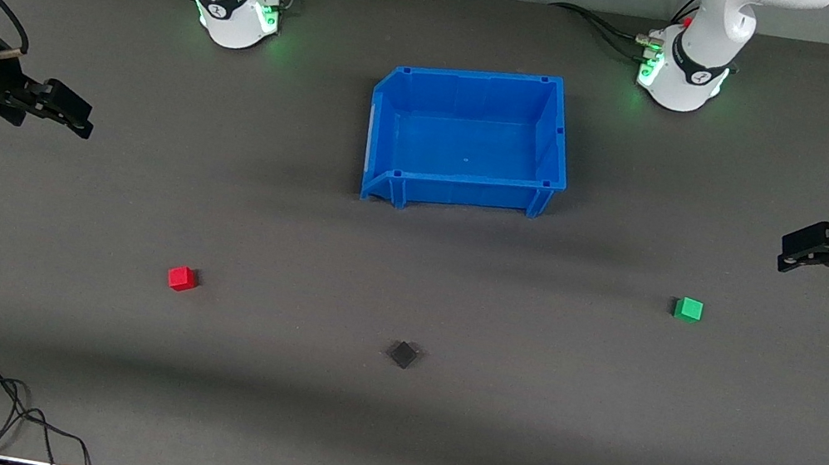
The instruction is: Attach green and red cubes to black cube
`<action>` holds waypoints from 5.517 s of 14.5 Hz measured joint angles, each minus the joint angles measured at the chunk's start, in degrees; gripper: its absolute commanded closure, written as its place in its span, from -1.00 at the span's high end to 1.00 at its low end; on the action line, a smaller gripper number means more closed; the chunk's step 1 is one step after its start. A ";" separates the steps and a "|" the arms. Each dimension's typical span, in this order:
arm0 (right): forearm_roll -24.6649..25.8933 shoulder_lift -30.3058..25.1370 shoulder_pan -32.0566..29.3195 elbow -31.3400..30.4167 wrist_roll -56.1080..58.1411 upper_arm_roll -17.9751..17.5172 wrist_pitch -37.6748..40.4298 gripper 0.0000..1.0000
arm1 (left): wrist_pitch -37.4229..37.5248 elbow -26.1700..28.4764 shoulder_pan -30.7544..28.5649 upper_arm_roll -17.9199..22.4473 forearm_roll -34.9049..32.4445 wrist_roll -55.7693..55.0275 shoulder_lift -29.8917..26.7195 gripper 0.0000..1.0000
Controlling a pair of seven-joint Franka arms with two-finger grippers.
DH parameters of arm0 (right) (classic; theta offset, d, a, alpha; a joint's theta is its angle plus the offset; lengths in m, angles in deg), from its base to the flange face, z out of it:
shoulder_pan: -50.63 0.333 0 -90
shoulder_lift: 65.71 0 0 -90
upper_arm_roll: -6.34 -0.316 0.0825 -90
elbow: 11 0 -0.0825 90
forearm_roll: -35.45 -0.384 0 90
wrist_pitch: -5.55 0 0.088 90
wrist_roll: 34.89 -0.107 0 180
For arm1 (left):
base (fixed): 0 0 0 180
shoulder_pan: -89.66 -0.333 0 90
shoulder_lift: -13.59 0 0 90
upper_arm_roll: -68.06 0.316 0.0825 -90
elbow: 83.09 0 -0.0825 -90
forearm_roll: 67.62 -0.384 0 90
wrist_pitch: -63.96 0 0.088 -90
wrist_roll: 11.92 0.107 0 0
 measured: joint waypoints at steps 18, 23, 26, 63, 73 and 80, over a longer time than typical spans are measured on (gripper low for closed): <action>0.00 1.94 -0.14 -0.66 -8.18 0.18 -2.98 0.99 | 4.87 -1.67 -1.05 0.89 0.08 -28.19 0.06 1.00; -0.01 3.19 -0.64 -3.03 -13.61 0.42 -5.38 0.99 | 4.44 -1.71 -4.41 1.06 6.56 -54.73 1.89 1.00; -0.01 4.22 -0.66 -5.83 -21.91 0.44 -7.16 0.99 | 3.61 -1.73 -8.91 1.23 12.19 -60.25 3.50 1.00; -0.17 35.37 -0.83 -14.79 -64.43 0.09 -51.97 -0.19 | -32.78 25.58 -14.59 0.08 34.19 -43.48 25.15 0.18; -0.20 33.80 -0.70 -13.22 -66.51 -2.40 -51.96 -0.49 | -32.91 25.07 -14.58 0.08 35.73 -43.48 25.04 -0.47; -0.20 32.30 4.33 -9.16 -87.80 -8.14 -50.82 -0.42 | -30.78 13.61 -11.75 -2.29 36.17 -57.05 25.37 -0.47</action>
